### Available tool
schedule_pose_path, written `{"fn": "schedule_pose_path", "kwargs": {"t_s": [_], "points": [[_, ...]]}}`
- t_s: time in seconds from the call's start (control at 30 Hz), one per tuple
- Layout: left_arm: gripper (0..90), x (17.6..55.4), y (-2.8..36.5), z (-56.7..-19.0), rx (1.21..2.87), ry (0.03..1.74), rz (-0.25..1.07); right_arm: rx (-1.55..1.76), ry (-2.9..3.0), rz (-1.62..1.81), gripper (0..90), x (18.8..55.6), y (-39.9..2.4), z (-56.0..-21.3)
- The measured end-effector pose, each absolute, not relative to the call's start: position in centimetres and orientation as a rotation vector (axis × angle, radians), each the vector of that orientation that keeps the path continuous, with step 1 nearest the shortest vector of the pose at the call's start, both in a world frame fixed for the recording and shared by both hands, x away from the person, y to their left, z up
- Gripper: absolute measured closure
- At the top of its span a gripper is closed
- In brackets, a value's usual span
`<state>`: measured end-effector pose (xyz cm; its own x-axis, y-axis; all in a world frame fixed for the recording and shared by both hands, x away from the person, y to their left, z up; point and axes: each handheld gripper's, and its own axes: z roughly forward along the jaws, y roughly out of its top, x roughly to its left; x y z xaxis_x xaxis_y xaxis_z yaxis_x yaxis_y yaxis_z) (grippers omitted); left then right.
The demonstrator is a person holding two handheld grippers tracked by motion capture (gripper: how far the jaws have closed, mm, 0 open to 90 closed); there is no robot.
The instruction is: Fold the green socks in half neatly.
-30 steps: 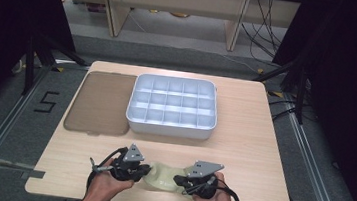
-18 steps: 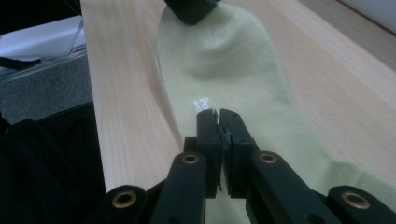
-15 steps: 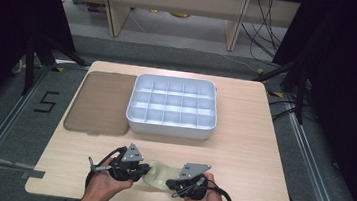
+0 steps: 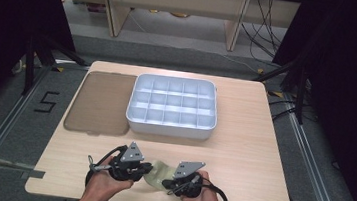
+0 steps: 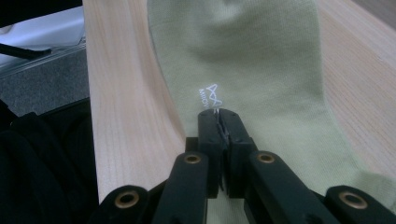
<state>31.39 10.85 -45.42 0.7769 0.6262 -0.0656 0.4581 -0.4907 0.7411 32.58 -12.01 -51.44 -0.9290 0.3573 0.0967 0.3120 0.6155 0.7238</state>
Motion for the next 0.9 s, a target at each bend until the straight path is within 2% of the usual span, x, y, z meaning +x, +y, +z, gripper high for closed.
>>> {"fn": "schedule_pose_path", "kwargs": {"t_s": [0.33,0.6,0.9], "points": [[84.6,31.4,10.3,-45.5,2.175,0.801,0.267,0.676,2.691,1.211,88.2,34.3,-13.3,-50.0],[84.6,31.4,10.3,-45.4,2.179,0.802,0.282,0.741,2.685,1.165,88.3,36.0,-13.9,-50.5],[84.6,31.4,9.9,-44.8,2.162,0.782,0.283,0.748,2.705,1.161,88.9,37.0,-12.7,-51.1]]}}
